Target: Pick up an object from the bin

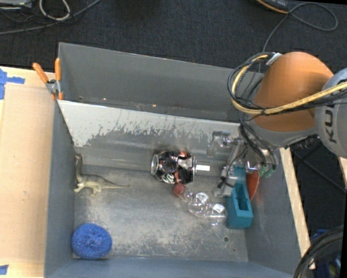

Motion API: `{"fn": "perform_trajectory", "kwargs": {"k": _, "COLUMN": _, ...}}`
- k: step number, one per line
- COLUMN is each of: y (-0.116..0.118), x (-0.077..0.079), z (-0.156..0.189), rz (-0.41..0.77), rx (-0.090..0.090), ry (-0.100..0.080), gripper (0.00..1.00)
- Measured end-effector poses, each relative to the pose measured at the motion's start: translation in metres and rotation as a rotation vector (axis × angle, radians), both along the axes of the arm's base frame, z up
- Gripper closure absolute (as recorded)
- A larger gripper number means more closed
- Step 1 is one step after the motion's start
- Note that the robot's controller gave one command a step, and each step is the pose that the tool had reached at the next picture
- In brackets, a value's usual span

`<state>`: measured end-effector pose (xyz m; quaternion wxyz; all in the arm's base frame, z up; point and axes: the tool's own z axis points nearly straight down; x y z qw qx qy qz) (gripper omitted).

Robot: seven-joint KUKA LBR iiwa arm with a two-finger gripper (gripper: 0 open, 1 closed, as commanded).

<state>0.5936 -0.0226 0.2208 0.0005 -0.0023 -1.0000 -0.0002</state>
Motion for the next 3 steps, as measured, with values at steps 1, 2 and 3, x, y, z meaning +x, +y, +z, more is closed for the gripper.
{"fn": "perform_trajectory", "kwargs": {"k": 1, "y": -0.025, "x": -0.028, "z": -0.091, "rz": 0.083, "rx": 0.0, "ry": -0.001, "gripper": 0.0}}
{"fn": "perform_trajectory", "kwargs": {"k": 2, "y": -0.03, "x": -0.043, "z": -0.098, "rz": 0.083, "rx": 0.001, "ry": -0.001, "gripper": 0.0}}
{"fn": "perform_trajectory", "kwargs": {"k": 3, "y": -0.029, "x": -0.053, "z": -0.115, "rz": -0.102, "rx": 0.001, "ry": 0.006, "gripper": 0.0}}
